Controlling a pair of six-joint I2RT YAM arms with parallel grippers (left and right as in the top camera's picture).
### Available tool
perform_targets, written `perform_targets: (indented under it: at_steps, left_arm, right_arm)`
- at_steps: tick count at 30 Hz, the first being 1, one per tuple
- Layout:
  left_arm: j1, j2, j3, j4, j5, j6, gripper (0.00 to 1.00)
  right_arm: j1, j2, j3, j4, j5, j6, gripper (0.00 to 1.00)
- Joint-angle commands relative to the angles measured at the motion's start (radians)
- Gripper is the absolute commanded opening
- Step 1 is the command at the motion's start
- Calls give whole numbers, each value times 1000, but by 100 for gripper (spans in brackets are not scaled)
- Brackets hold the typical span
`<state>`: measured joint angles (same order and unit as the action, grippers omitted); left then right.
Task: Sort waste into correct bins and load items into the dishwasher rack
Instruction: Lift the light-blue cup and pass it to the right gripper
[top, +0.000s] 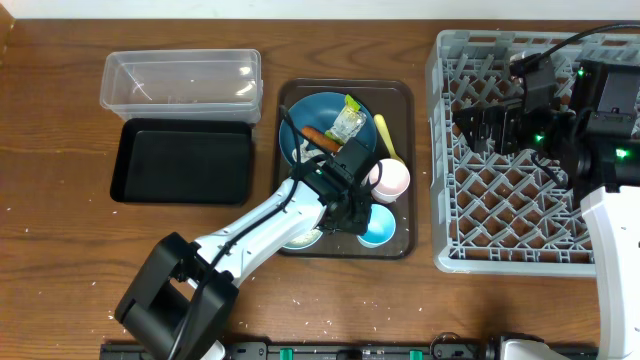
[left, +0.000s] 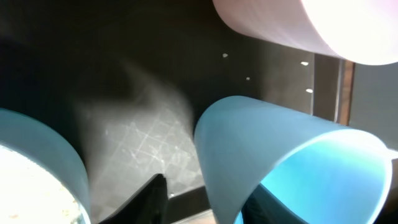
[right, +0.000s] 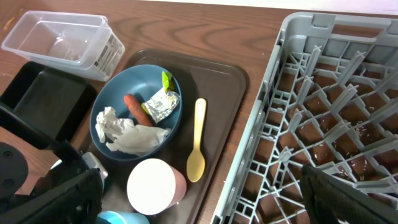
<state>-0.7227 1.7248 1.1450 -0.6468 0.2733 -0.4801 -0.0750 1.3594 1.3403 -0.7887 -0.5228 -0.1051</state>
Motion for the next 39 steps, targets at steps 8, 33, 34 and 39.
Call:
perform_targets:
  at_steps: [8,33,34,39]
  left_arm:
    - [14,-67,35,-29,35,-5,6]
    - [652,-236,40,254,1012,-78,6]
    - [655,-227,40,277,1046,-85,6]
    - [656,-216,40,342,1165,-102,6]
  right_arm:
    - [-10,2,20,0,-2,15,99]
    - [248,24,20,417,-503,243,89]
    - [265,27,20,437,-503,251,88]
    - [311,51,20,472,-474,257,86]
